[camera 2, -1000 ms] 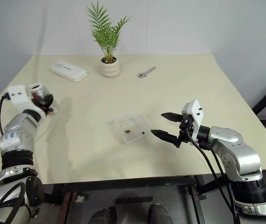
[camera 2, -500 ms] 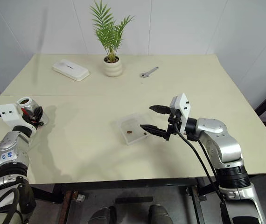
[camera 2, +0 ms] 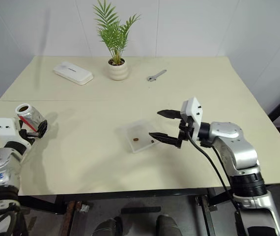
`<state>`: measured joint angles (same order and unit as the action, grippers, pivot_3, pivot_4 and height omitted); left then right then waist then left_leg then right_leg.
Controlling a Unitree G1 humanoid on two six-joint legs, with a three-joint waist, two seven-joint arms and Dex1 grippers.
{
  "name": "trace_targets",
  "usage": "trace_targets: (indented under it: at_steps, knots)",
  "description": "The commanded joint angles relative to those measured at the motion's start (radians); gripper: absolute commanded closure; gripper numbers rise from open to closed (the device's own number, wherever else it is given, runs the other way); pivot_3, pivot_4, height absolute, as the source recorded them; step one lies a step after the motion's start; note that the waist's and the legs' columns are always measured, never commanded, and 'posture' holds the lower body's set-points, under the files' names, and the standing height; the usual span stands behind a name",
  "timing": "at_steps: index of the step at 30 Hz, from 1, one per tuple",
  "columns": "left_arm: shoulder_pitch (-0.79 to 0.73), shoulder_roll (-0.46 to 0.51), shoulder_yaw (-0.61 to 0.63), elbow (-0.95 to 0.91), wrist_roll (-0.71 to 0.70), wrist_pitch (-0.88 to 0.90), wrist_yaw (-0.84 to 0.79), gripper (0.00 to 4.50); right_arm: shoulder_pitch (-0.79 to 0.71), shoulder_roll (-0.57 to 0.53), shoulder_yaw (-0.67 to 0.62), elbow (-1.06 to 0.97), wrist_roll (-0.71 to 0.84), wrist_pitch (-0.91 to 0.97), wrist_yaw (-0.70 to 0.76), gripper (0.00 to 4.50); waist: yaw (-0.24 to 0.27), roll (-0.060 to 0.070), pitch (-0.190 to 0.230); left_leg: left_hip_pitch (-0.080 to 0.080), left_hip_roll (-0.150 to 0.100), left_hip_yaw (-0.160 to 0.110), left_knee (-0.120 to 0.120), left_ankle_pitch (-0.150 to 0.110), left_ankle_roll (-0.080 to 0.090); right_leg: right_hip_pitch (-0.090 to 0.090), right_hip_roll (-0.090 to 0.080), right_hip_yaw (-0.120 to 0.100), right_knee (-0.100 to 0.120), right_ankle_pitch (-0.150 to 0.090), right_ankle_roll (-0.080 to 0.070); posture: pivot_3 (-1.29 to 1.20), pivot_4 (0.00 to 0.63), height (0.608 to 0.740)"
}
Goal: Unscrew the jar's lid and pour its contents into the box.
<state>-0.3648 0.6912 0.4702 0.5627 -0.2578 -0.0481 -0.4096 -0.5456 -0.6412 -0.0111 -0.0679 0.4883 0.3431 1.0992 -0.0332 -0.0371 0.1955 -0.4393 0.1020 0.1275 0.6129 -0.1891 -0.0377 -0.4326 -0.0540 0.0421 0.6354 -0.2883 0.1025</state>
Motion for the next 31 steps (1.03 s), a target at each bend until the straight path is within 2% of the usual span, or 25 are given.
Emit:
trace_targets:
  at_steps: [1, 5, 6, 7, 13, 15, 18, 22, 27, 31]
  knots:
    - [0.132, 0.095, 0.017, -0.147, 0.019, 0.003, -0.081, 0.02, 0.023, -0.047, -0.083, -0.001, 0.007, -0.082, 0.040, 0.00, -0.003, 0.000, 0.000, 0.000, 0.000, 0.000, 0.000, 0.000, 0.000, -0.001, 0.000, 0.000, 0.000, 0.000, 0.000, 0.00, 0.150, 0.740]
    - [0.336, 0.180, 0.082, -0.293, -0.016, -0.009, -0.210, 0.02, 0.076, -0.120, -0.116, 0.024, 0.011, -0.106, 0.121, 0.00, -0.016, 0.000, 0.000, 0.002, 0.001, 0.001, -0.002, -0.004, -0.006, 0.000, -0.001, 0.000, -0.002, -0.003, -0.006, 0.00, 0.150, 0.740]
    - [0.371, 0.192, 0.088, -0.323, -0.017, -0.025, -0.239, 0.02, 0.081, -0.130, -0.116, 0.040, 0.007, -0.118, 0.134, 0.00, -0.020, 0.000, 0.000, 0.001, 0.001, 0.001, -0.003, -0.004, -0.006, 0.000, -0.002, 0.000, -0.003, -0.010, -0.018, 0.00, 0.150, 0.740]
    - [0.404, 0.206, 0.087, -0.351, -0.016, -0.057, -0.281, 0.02, 0.082, -0.138, -0.117, 0.058, -0.001, -0.130, 0.142, 0.00, -0.023, 0.000, 0.000, 0.002, 0.001, 0.001, -0.003, -0.004, -0.006, 0.001, -0.004, -0.001, -0.004, -0.010, -0.018, 0.00, 0.150, 0.740]
    - [0.458, 0.218, 0.068, -0.515, -0.112, -0.130, -0.506, 0.02, 0.050, -0.150, -0.124, 0.170, -0.026, -0.197, 0.184, 0.00, -0.030, 0.000, 0.000, 0.002, 0.000, 0.005, -0.004, -0.004, -0.006, 0.003, -0.008, -0.002, -0.010, -0.007, -0.021, 0.00, 0.150, 0.740]
    - [0.442, 0.232, 0.034, -0.560, -0.159, -0.109, -0.596, 0.02, 0.043, -0.148, -0.123, 0.166, -0.027, -0.202, 0.184, 0.00, -0.033, 0.000, 0.000, 0.002, 0.000, 0.006, -0.004, -0.004, -0.005, 0.003, -0.008, -0.001, -0.010, -0.007, -0.021, 0.00, 0.150, 0.740]
    - [0.367, 0.236, -0.017, -0.583, -0.180, -0.080, -0.629, 0.02, 0.019, -0.154, -0.125, 0.177, -0.023, -0.200, 0.191, 0.00, -0.037, 0.000, 0.000, 0.002, 0.000, 0.006, -0.005, -0.004, -0.005, 0.003, -0.007, -0.001, -0.010, -0.007, -0.021, 0.00, 0.150, 0.740]
    - [0.226, 0.233, -0.089, -0.541, -0.192, -0.038, -0.674, 0.02, 0.010, -0.156, -0.121, 0.142, -0.019, -0.188, 0.186, 0.00, -0.038, 0.000, 0.000, 0.001, 0.001, 0.006, -0.004, -0.004, -0.004, 0.002, -0.005, -0.001, -0.009, -0.007, -0.020, 0.00, 0.150, 0.740]
    - [0.124, 0.211, -0.158, -0.484, -0.171, -0.030, -0.712, 0.02, 0.043, -0.162, -0.135, 0.109, -0.011, -0.175, 0.178, 0.00, -0.053, 0.000, 0.000, 0.001, 0.000, 0.006, -0.002, -0.001, 0.000, 0.002, -0.004, 0.001, -0.008, -0.006, -0.017, 0.00, 0.150, 0.740]
    - [0.039, 0.194, -0.210, -0.428, -0.149, -0.036, -0.717, 0.02, 0.071, -0.181, -0.164, 0.083, -0.009, -0.156, 0.158, 0.00, -0.050, 0.000, 0.000, 0.001, 0.000, 0.006, -0.002, 0.000, 0.002, 0.002, -0.003, 0.001, -0.007, -0.002, -0.008, 0.00, 0.150, 0.740]
